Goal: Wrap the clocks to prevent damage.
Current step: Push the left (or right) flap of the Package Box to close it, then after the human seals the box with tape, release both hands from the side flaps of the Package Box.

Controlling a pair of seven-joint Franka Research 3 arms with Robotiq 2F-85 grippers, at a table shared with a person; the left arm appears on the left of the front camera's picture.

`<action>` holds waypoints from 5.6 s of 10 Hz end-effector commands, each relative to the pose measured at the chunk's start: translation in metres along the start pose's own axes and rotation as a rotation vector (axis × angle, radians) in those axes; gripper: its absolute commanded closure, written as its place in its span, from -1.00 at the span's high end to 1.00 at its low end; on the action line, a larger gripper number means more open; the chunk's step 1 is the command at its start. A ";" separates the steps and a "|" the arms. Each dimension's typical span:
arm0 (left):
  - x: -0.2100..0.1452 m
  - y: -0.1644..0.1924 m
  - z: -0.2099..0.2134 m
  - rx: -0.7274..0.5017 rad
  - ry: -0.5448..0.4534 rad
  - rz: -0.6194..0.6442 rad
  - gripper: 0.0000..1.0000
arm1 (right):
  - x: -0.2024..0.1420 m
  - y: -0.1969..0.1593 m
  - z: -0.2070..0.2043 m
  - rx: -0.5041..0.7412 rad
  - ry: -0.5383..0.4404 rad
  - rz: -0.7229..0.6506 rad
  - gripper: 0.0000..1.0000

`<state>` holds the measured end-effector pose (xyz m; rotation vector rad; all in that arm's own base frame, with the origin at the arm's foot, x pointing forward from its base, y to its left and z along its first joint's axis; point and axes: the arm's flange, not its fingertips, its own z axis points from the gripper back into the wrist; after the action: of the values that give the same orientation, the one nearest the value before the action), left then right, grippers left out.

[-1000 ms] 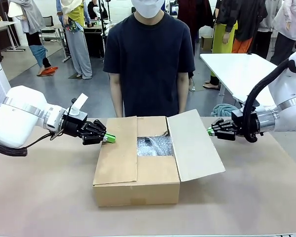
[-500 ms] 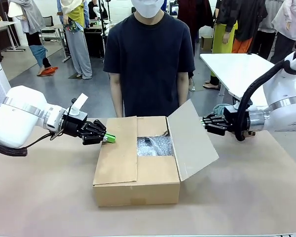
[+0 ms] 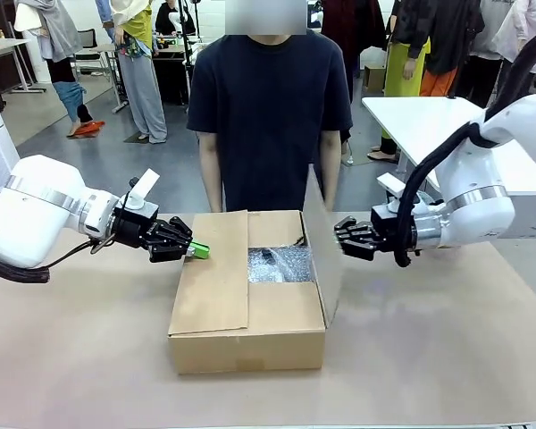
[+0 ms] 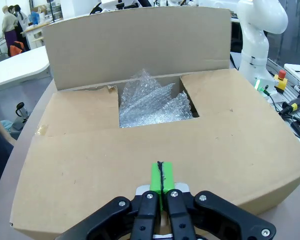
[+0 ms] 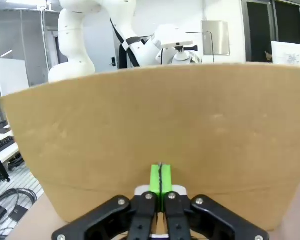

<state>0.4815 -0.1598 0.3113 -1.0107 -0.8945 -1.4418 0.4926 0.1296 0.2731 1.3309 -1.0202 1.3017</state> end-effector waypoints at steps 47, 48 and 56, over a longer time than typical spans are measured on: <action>-0.002 -0.001 -0.001 0.001 0.002 0.005 -0.99 | -0.013 -0.015 -0.016 0.026 0.027 -0.011 -0.98; -0.002 -0.001 -0.001 0.001 0.002 0.005 -0.99 | -0.013 -0.015 -0.016 0.026 0.027 -0.011 -0.98; -0.002 -0.001 -0.001 0.001 0.002 0.005 -0.99 | -0.013 -0.015 -0.016 0.026 0.027 -0.011 -0.98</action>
<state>0.4814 -0.1599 0.3109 -1.0115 -0.8943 -1.4409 0.5049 0.1466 0.2607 1.3416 -0.9809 1.3371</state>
